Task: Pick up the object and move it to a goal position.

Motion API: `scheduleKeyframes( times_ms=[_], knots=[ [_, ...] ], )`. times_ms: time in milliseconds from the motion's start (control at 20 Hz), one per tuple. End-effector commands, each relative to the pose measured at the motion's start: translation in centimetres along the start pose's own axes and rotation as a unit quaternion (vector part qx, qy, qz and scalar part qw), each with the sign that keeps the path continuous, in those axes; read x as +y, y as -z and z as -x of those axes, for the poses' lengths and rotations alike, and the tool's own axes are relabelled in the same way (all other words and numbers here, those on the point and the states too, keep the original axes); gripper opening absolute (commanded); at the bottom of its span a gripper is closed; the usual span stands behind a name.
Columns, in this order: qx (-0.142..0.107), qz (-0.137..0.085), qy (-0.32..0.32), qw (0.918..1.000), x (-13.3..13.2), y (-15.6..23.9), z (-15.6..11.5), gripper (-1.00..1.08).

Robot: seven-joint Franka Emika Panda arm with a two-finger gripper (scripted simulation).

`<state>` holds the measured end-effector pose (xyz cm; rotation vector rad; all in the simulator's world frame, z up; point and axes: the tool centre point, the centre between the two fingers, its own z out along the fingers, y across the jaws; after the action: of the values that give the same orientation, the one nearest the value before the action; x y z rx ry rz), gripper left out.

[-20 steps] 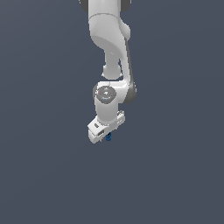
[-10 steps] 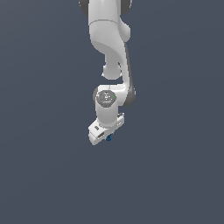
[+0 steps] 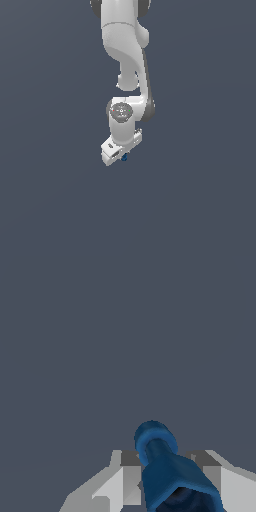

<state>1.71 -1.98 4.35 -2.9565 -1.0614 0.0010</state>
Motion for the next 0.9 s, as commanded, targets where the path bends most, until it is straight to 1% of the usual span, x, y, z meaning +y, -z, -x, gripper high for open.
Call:
scheduleKeyframes(
  times_ms=[0,250,450,650,850],
  knots=[
    [0.000,0.000,0.000,1.0000,0.0,0.3,0.0,-1.00],
    [0.000,0.000,0.000,1.0000,-0.4,1.9,0.2,-1.00],
    [0.000,0.000,0.000,1.0000,-0.9,4.2,0.4,-1.00],
    [0.000,0.001,0.000,1.0000,-1.7,7.3,0.8,-1.00],
    [0.000,0.001,0.000,1.0000,-2.6,11.4,1.2,-1.00]
  ],
)
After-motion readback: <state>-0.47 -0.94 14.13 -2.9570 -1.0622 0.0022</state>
